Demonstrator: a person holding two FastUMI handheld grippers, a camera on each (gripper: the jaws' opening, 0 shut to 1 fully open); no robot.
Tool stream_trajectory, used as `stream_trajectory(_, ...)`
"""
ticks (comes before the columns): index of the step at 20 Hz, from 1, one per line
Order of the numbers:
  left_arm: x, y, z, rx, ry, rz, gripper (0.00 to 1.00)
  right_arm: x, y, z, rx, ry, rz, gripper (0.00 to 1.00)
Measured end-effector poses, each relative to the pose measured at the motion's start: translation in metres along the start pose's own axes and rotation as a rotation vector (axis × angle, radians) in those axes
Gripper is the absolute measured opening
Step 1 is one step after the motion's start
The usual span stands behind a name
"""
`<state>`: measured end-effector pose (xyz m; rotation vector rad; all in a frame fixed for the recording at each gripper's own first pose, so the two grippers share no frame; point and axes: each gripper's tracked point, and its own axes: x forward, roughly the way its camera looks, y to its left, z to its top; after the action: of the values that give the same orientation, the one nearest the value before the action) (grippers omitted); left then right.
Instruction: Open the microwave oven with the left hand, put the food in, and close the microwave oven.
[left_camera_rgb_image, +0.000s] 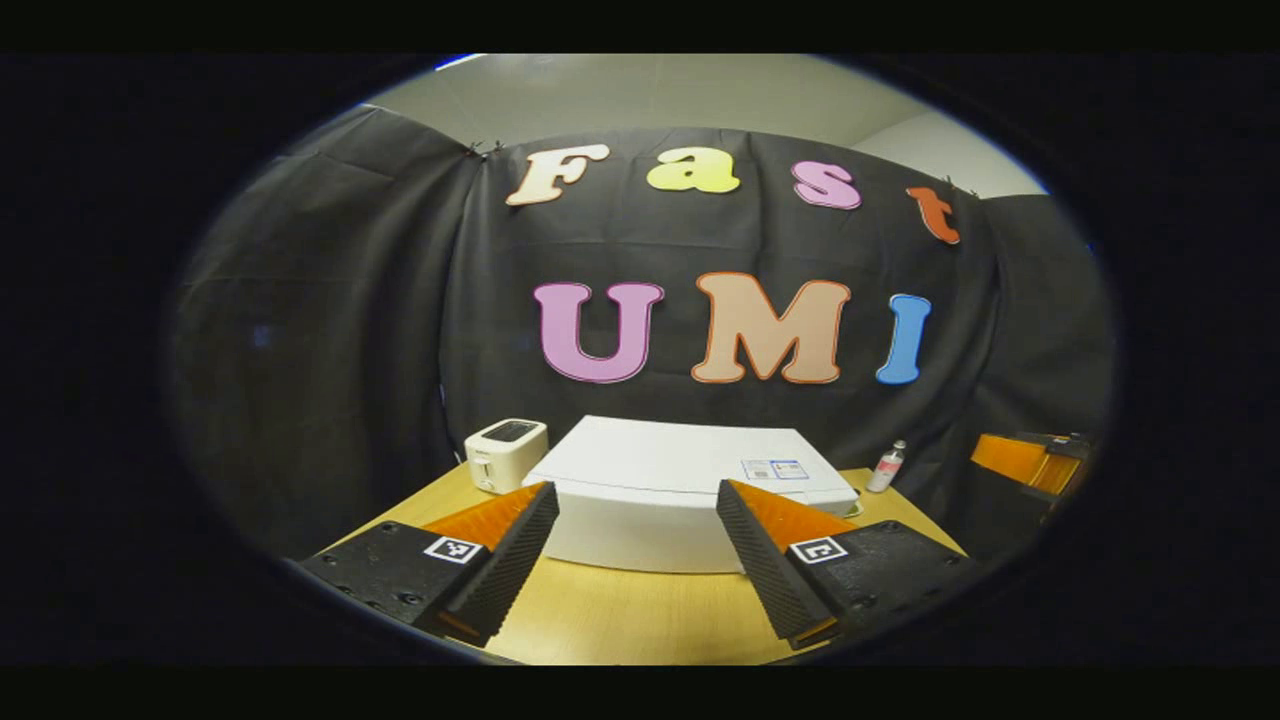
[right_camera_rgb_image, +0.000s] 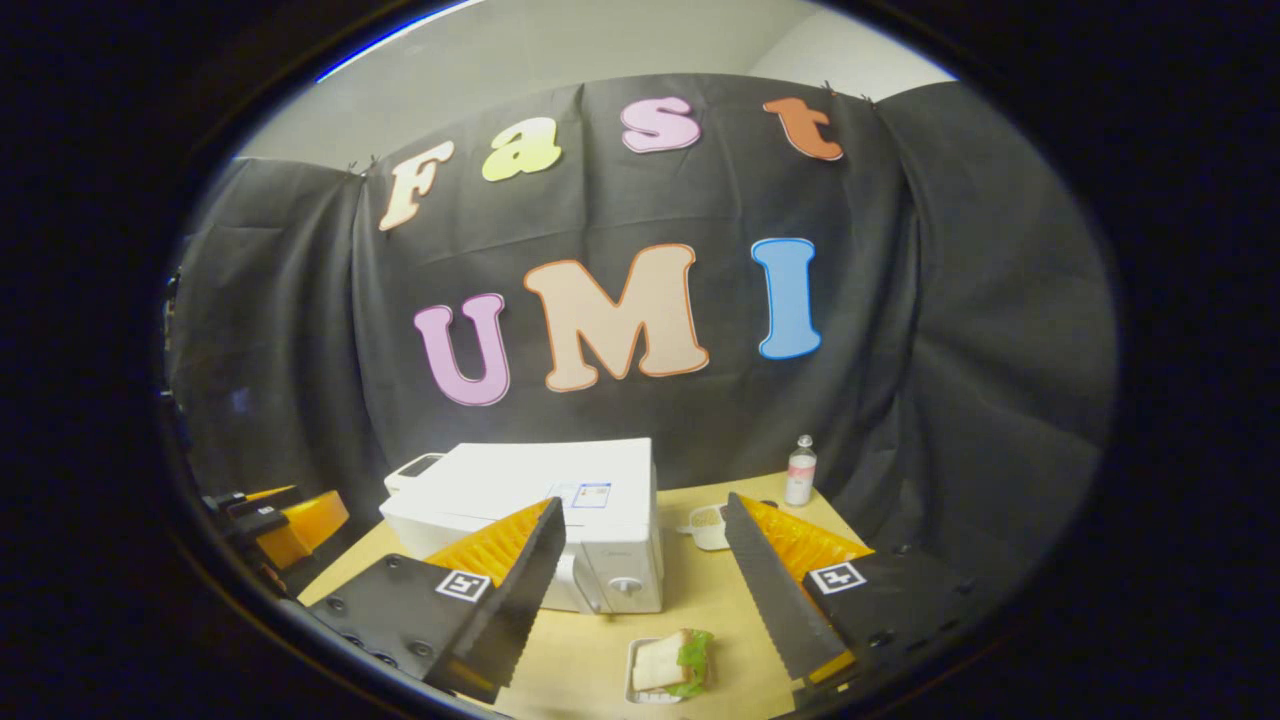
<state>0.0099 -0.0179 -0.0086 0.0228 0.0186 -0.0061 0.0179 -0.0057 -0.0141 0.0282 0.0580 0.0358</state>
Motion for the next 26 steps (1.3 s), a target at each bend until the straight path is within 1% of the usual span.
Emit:
stream_trajectory(1, 0.001, 0.0, -0.002, -0.002, 0.003, 0.003, 0.96, 0.0, 0.0, 0.0, 0.003, 0.002, 0.002, 0.92)
stream_trajectory(3, 0.003, 0.001, -0.01, -0.005, 0.023, 0.013, 0.96, 0.0, -0.005, -0.005, 0.0, 0.012, -0.004, 0.92)
stream_trajectory(6, 0.007, -0.006, -0.028, 0.006, 0.064, 0.003, 0.96, -0.002, -0.01, -0.012, 0.013, 0.032, -0.013, 0.92)
stream_trajectory(7, 0.007, -0.009, -0.038, 0.015, 0.084, -0.007, 0.96, -0.002, -0.012, -0.015, 0.017, 0.038, -0.017, 0.92)
stream_trajectory(8, 0.008, -0.012, -0.049, 0.024, 0.109, -0.016, 0.92, -0.003, -0.014, -0.018, 0.021, 0.044, -0.023, 0.92)
stream_trajectory(9, 0.009, -0.017, -0.059, 0.029, 0.132, -0.029, 0.93, -0.005, -0.017, -0.02, 0.024, 0.049, -0.028, 0.92)
stream_trajectory(10, 0.01, -0.024, -0.07, 0.028, 0.16, -0.044, 0.96, -0.006, -0.019, -0.024, 0.032, 0.057, -0.031, 0.92)
stream_trajectory(11, 0.011, -0.031, -0.082, 0.023, 0.19, -0.064, 0.93, -0.007, -0.021, -0.029, 0.045, 0.072, -0.031, 0.92)
stream_trajectory(12, 0.011, -0.039, -0.097, 0.018, 0.23, -0.089, 0.96, -0.008, -0.022, -0.034, 0.059, 0.087, -0.033, 0.92)
stream_trajectory(14, 0.011, -0.056, -0.119, 0.009, 0.291, -0.137, 0.97, -0.01, -0.029, -0.045, 0.086, 0.117, -0.048, 0.92)
stream_trajectory(17, 0.022, -0.075, -0.148, 0.025, 0.336, -0.187, 0.96, -0.016, -0.039, -0.054, 0.121, 0.136, -0.078, 0.92)
stream_trajectory(18, 0.028, -0.08, -0.161, 0.042, 0.354, -0.201, 0.96, -0.019, -0.043, -0.057, 0.126, 0.139, -0.09, 0.99)
stream_trajectory(20, 0.042, -0.087, -0.188, 0.087, 0.398, -0.217, 0.96, -0.023, -0.05, -0.06, 0.128, 0.146, -0.11, 0.99)
stream_trajectory(23, 0.056, -0.108, -0.217, 0.086, 0.46, -0.274, 0.97, -0.025, -0.06, -0.059, 0.124, 0.138, -0.136, 0.99)
stream_trajectory(24, 0.059, -0.113, -0.224, 0.08, 0.477, -0.289, 0.96, -0.027, -0.062, -0.059, 0.124, 0.135, -0.144, 0.92)
stream_trajectory(26, 0.069, -0.124, -0.232, 0.066, 0.499, -0.308, 0.97, -0.027, -0.065, -0.057, 0.136, 0.129, -0.153, 0.92)
